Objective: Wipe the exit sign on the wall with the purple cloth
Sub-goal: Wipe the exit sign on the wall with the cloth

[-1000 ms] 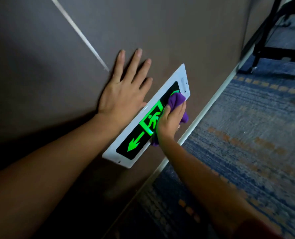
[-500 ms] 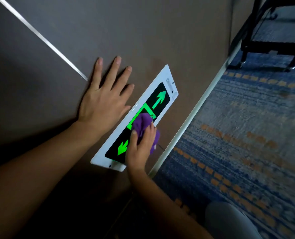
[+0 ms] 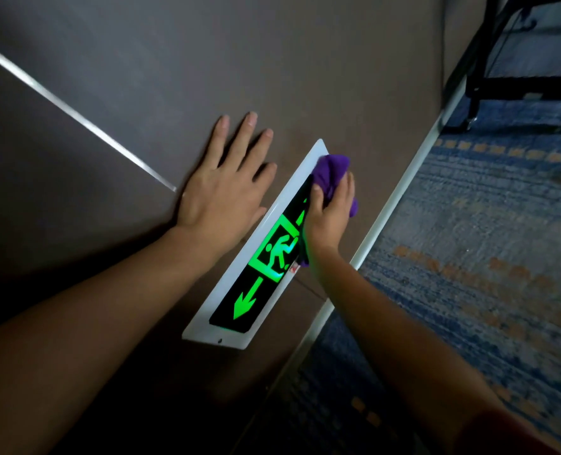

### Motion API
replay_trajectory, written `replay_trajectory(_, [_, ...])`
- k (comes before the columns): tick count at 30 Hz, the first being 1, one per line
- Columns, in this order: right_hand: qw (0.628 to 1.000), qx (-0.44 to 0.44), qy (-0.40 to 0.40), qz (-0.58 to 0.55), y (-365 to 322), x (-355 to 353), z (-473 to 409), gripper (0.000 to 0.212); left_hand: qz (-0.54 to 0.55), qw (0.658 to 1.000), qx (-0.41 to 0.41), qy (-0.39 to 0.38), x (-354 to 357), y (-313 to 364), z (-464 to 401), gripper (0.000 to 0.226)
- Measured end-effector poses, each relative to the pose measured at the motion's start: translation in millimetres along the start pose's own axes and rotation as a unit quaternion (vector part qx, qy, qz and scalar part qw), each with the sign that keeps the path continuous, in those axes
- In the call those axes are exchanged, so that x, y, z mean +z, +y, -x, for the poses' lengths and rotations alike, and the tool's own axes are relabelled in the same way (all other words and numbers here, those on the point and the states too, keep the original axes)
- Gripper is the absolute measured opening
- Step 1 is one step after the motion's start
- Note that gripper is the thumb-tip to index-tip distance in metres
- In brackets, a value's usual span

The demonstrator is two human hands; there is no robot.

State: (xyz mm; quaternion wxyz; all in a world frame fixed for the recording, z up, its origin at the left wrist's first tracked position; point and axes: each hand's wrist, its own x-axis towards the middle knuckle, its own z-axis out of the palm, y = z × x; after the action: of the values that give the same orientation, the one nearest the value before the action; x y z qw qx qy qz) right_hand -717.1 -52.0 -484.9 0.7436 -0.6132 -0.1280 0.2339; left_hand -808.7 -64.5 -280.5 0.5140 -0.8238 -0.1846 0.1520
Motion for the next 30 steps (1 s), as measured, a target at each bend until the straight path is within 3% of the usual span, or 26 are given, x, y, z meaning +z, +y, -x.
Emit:
replay_trajectory(3, [0.998,0.026,0.034,-0.055,-5.4,-0.5,-10.1,0.062,0.003,1.0,-0.001,0.0,4.6,0.0,-3.2,0.071])
replay_trajectory(8, [0.999,0.026,0.041,0.018,6.7,9.9,39.9,0.055,-0.007,1.0,-0.004,0.008,6.2,0.6,-2.2,0.07])
replay_trajectory(14, [0.995,0.078,-0.042,0.035,51.9,-7.3,116.0,0.058,0.014,1.0,-0.008,0.011,4.5,0.0,-1.9,0.069])
replay_trajectory(17, [0.996,0.076,-0.042,0.032,46.6,-5.4,93.5,0.054,0.013,1.0,-0.008,0.011,6.9,-1.2,-1.7,0.068])
replay_trajectory(24, [0.994,0.105,0.03,-0.001,3.2,-9.6,-48.8,0.049,0.029,0.999,-0.005,0.021,8.0,-1.0,-1.9,0.06])
replay_trajectory(26, [0.997,0.071,0.035,0.006,-14.5,-5.8,-54.6,0.046,0.044,0.998,-0.01,0.037,11.1,-1.0,-1.5,0.055])
replay_trajectory(30, [0.996,-0.078,0.03,0.012,-46.7,12.8,-26.6,0.045,0.095,0.993,-0.026,0.067,12.8,-0.4,-2.6,0.046])
